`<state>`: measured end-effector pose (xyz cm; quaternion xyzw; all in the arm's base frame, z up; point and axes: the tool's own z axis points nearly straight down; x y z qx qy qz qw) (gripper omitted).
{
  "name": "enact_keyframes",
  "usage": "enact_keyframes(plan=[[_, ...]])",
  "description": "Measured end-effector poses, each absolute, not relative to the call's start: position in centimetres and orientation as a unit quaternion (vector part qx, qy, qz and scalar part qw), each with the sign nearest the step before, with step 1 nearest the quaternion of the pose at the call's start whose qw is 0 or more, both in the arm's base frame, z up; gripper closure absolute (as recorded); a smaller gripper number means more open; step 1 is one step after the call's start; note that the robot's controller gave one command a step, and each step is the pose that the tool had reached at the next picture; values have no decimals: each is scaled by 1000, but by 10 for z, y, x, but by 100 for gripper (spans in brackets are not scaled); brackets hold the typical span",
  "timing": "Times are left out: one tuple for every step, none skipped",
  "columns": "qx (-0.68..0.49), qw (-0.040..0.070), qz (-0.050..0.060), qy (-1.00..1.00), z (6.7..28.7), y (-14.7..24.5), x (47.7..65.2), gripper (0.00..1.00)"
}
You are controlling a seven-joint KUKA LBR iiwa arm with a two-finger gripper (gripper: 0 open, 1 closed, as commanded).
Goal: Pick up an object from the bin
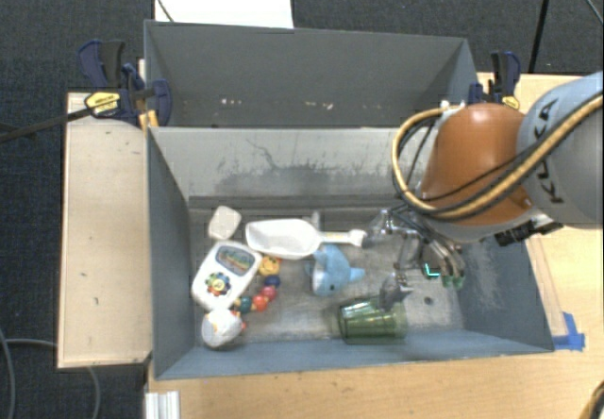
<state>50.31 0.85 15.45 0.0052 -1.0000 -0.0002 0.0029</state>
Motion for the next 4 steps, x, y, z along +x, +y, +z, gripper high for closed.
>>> enact_keyframes(plan=[[5, -1, 0, -1000, 158, 9, 505, 0], [61, -4, 0, -998, 113, 43, 548, 0], [7, 0, 0, -1000, 128, 84, 572, 0], [10, -1, -1, -1000, 111, 133, 576, 0]])
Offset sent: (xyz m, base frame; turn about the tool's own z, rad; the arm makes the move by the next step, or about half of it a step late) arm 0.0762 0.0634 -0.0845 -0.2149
